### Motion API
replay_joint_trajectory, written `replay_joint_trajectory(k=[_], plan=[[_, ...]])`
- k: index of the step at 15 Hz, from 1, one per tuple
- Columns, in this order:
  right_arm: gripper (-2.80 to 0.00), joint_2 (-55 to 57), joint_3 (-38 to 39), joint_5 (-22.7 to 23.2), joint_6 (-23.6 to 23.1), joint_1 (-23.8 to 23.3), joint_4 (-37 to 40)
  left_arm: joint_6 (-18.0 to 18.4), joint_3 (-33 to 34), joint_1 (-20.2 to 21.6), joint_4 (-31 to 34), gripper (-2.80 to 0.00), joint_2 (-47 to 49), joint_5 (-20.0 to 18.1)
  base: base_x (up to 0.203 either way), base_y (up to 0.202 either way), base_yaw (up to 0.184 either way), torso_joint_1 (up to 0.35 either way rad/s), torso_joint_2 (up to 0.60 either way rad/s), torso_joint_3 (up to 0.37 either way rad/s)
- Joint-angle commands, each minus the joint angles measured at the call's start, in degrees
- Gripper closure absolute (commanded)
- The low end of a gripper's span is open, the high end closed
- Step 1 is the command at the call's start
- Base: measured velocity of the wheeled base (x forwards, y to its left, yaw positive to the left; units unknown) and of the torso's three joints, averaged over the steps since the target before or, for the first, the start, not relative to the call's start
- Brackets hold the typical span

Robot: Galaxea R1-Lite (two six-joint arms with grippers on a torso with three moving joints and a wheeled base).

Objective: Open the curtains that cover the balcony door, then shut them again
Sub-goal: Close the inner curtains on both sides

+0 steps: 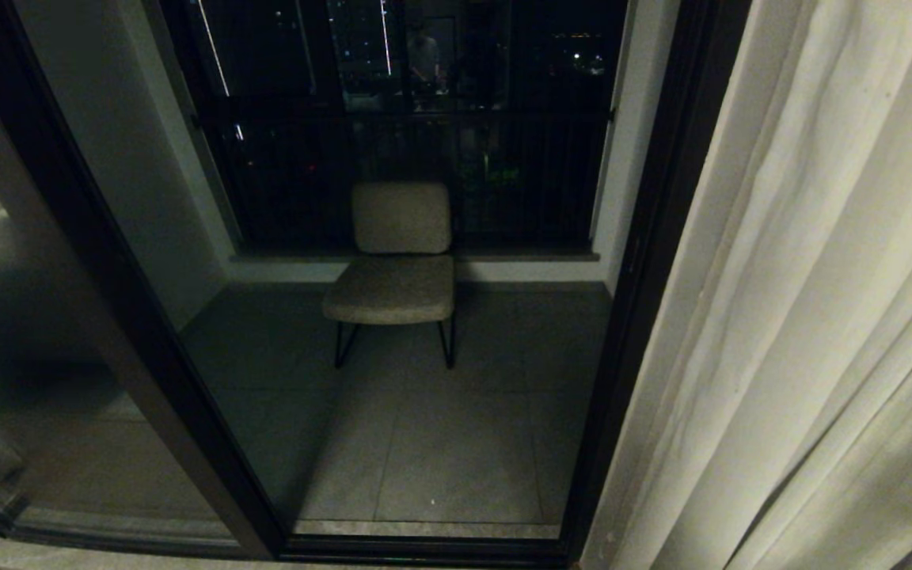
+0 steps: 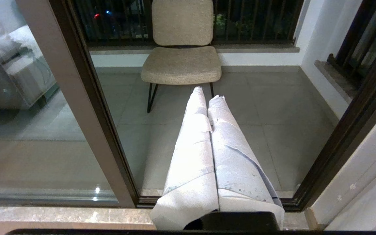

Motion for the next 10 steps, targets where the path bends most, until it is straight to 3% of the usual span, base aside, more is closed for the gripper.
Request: replay_joint_trajectory(k=[1,10], plan=[[0.00,-0.77,0.01,0.06,0.16,0.00,-0.03,0.00,0.00,-0.01,-0.02,0.00,-0.02,-0.01,0.000,0.000,0.000,0.000,0.00,0.000],[0.00,-0.77,0.01,0.12,0.60,0.00,-0.03,0.00,0.00,-0.01,-0.02,0.00,-0.02,-0.01,0.000,0.000,0.000,0.000,0.00,0.000]])
